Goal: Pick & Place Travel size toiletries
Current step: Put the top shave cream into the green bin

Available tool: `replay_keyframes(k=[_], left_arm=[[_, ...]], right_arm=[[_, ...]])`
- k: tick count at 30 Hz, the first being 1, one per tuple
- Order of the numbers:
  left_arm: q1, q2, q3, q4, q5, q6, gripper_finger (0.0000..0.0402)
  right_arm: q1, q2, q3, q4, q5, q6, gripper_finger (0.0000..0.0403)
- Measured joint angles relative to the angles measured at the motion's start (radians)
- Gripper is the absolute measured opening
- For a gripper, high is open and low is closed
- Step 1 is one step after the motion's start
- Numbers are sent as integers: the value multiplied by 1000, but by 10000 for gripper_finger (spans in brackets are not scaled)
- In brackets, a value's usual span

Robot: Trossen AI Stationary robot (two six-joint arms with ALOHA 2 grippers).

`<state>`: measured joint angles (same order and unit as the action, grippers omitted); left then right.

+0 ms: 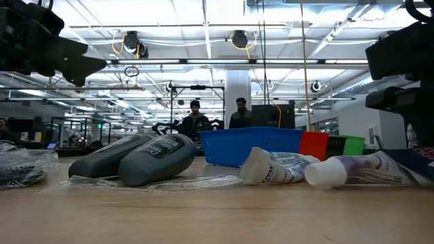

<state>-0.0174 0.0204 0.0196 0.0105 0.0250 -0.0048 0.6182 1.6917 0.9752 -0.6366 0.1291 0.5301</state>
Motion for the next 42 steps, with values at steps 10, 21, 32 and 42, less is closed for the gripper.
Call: replay_keyframes(k=[10, 21, 32, 42], left_arm=[[0, 0, 0, 0, 0, 0, 283], [0, 0, 0, 0, 0, 0, 283], [0, 0, 0, 0, 0, 0, 283], [0, 0, 0, 0, 0, 0, 283]], right_arm=[[-17, -56, -4, -4, 11, 4, 124], [-56, -249, -2, 4, 28, 8, 116], [-95, -443, -2, 34, 315, 88, 115], [-203, -544, -2, -4, 476, 140, 113]])
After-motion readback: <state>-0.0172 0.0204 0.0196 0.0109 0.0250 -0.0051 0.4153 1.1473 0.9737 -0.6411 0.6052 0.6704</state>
